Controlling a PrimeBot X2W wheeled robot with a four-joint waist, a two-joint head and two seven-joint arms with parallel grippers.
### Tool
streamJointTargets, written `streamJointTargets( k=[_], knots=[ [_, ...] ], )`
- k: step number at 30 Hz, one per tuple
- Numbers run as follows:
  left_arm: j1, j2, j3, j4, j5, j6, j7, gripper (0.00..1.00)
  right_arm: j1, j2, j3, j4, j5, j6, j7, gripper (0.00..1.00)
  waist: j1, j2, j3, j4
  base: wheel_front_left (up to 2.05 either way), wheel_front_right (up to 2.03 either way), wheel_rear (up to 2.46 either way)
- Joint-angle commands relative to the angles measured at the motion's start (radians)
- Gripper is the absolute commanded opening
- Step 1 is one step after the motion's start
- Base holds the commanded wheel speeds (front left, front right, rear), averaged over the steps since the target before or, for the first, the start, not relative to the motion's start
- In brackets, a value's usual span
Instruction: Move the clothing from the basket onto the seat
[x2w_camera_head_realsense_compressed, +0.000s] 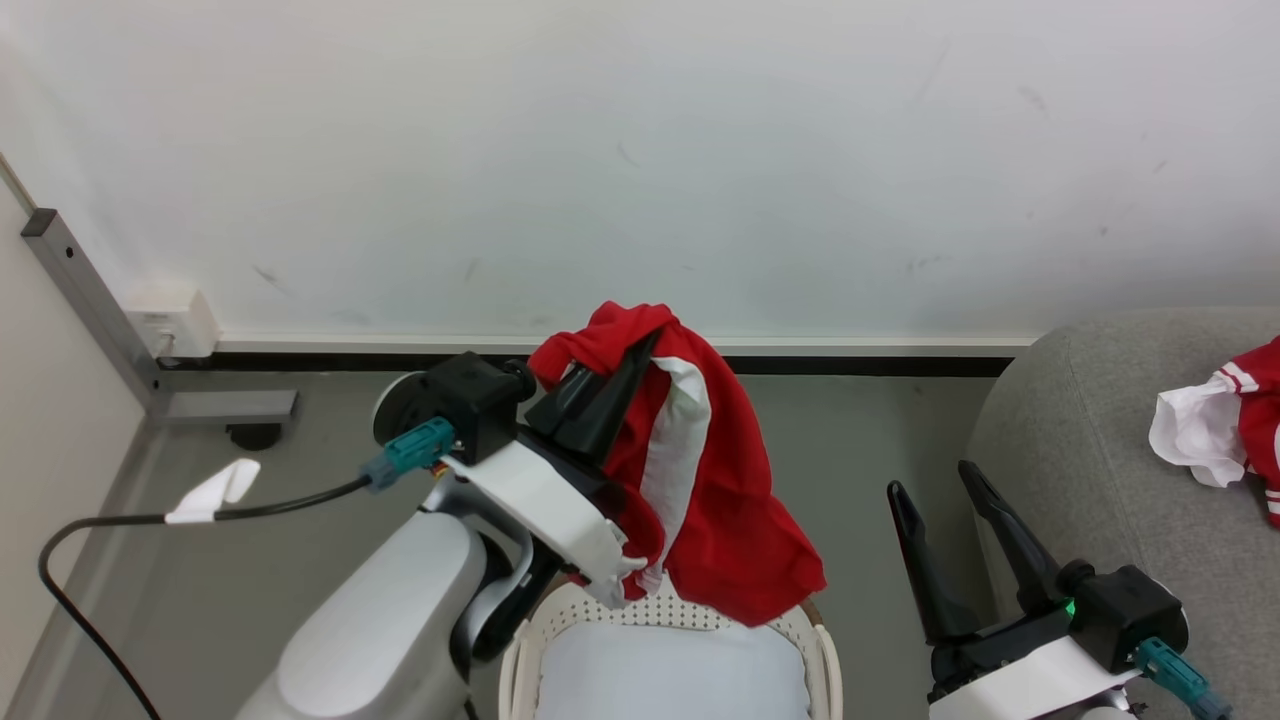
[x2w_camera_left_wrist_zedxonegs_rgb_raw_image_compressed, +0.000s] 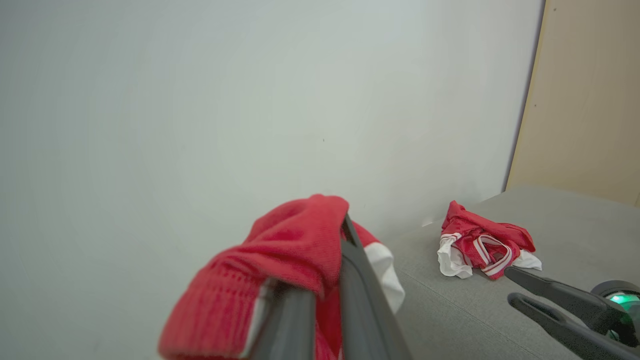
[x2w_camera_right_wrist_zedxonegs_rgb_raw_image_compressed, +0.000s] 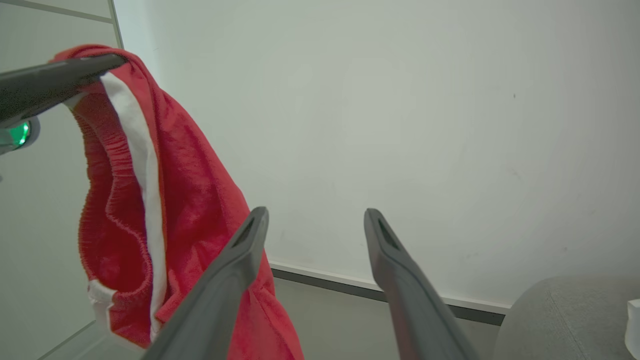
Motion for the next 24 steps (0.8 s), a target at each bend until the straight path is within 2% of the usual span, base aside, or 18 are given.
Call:
streamJointTargets(
  k=[1,12,19,24],
  knots=[
    [-0.001,0.008,0.002,-0.012,-0.007,0.004,0.004,0.00,0.014,0.001,0.002,0.002,0.006,-0.002,0.000,1.00,0.0001,0.0000,-0.001,-0.002,0.00,0.00,0.00],
    [0.029,0.028,0.003,-0.085,-0.024,0.032,0.034,0.00,0.001,0.003,0.065,0.010,0.023,-0.002,0.000,1.00,0.0001,0.0000,0.003,-0.020,0.00,0.00,0.00],
    [0.039,0.019,-0.011,-0.097,-0.028,0.034,0.041,0.00,-0.024,0.017,0.134,0.032,0.038,-0.002,0.000,1.00,0.0001,0.0000,0.004,-0.011,0.00,0.00,0.00],
    [0.044,-0.005,-0.043,-0.105,-0.026,0.025,0.042,0.00,-0.045,0.025,0.188,0.061,0.045,-0.002,0.000,1.00,0.0001,0.0000,-0.001,0.020,0.00,0.00,0.00]
  ],
)
